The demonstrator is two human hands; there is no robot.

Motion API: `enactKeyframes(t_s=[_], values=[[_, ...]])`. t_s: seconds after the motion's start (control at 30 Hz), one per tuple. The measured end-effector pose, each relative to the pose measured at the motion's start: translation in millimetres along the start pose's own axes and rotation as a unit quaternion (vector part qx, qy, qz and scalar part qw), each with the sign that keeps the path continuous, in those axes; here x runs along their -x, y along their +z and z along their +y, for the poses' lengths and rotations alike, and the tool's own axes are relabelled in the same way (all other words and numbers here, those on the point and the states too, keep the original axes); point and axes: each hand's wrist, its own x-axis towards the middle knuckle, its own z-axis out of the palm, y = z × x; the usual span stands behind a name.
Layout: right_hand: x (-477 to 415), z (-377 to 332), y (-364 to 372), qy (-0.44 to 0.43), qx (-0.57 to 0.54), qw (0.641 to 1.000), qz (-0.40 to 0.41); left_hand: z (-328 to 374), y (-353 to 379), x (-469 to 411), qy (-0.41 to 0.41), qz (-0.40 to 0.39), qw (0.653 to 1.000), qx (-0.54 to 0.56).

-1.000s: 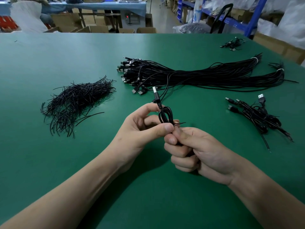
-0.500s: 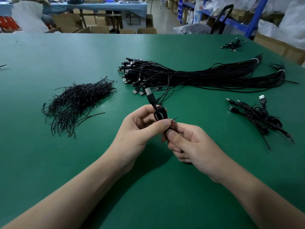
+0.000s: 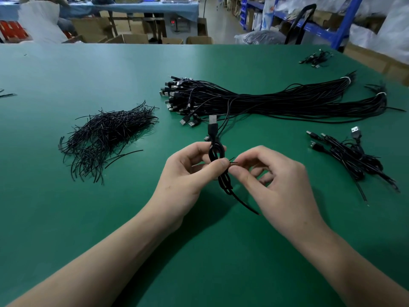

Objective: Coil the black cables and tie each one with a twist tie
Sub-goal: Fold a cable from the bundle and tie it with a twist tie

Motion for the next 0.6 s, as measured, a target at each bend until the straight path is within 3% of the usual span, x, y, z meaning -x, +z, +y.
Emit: enactKeyframes(t_s=[0.4, 0.6], values=[[1.6, 1.6, -3.0, -0.168, 0.103, 0.980, -0.001, 4.4, 2.2, 2.5, -0.092, -0.044, 0.995, -0.008], [-2.4, -1.2, -6.0, -0.098, -0.008, 0.995, 0.025, 6.5, 2.0, 1.5, -0.095, -0.077, 0.990, 0.074]])
